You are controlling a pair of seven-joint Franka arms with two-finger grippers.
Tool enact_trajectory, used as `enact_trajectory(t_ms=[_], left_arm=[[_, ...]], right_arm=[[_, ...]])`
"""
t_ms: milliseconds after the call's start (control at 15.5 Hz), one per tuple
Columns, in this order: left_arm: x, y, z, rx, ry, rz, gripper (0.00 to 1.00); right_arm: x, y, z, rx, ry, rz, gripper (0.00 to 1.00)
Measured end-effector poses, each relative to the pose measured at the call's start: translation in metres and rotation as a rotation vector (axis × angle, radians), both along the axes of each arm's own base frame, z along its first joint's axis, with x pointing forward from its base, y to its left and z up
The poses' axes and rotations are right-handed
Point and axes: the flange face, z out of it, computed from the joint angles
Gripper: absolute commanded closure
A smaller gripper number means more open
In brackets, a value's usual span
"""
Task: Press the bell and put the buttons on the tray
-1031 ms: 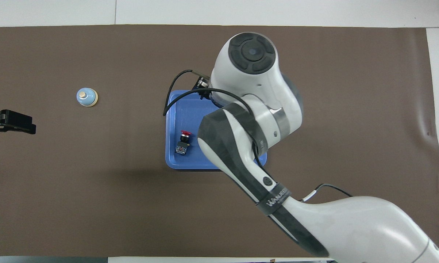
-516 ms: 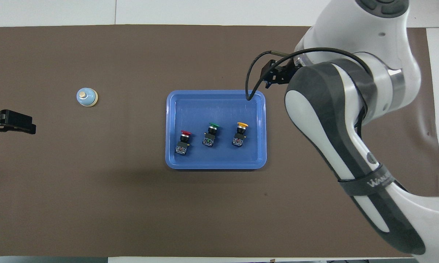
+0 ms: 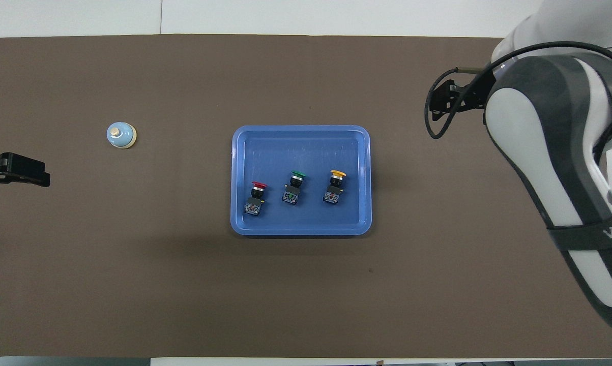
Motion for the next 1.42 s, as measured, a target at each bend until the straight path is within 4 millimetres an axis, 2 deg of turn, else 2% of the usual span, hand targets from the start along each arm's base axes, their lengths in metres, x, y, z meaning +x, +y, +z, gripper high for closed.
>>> enact_trajectory(t_ms=[64, 129, 193, 322, 451, 580, 773, 902, 967, 1096, 1418], left_arm=[[0.002, -0.002, 0.000, 0.000, -0.014, -0.004, 0.52], [0.005, -0.004, -0.002, 0.000, -0.041, -0.008, 0.96], [0.009, -0.005, -0.007, 0.000, -0.060, -0.010, 1.00], [0.016, -0.005, -0.028, -0.001, -0.071, -0.010, 1.00], [0.034, -0.004, -0.060, -0.001, -0.081, -0.007, 1.00], [0.060, -0.003, -0.101, -0.002, -0.104, -0.005, 1.00], [0.099, -0.005, -0.177, -0.004, -0.146, -0.008, 1.00], [0.117, -0.008, -0.224, -0.006, -0.142, -0.012, 1.00], [0.126, -0.009, -0.240, -0.006, -0.138, -0.014, 1.00], [0.138, -0.009, -0.253, -0.006, -0.134, -0.013, 1.00], [0.144, -0.007, -0.248, -0.005, -0.152, -0.010, 1.00]], right_arm=[[-0.012, -0.006, 0.010, -0.005, -0.006, 0.012, 0.00], [-0.027, -0.010, 0.021, -0.010, -0.013, 0.019, 0.00], [-0.044, -0.013, 0.032, -0.017, -0.014, 0.020, 0.00], [-0.077, -0.023, 0.049, -0.030, 0.009, 0.025, 0.00], [-0.093, -0.035, 0.053, -0.032, 0.023, 0.036, 0.00], [-0.093, -0.042, 0.047, -0.031, 0.026, 0.035, 0.00], [-0.089, -0.045, 0.041, -0.031, 0.027, 0.032, 0.00], [-0.089, -0.045, 0.041, -0.031, 0.027, 0.032, 0.00], [-0.089, -0.045, 0.040, -0.031, 0.027, 0.032, 0.00], [-0.089, -0.045, 0.041, -0.032, 0.027, 0.032, 0.00], [-0.089, -0.046, 0.041, -0.046, 0.026, 0.032, 0.00]])
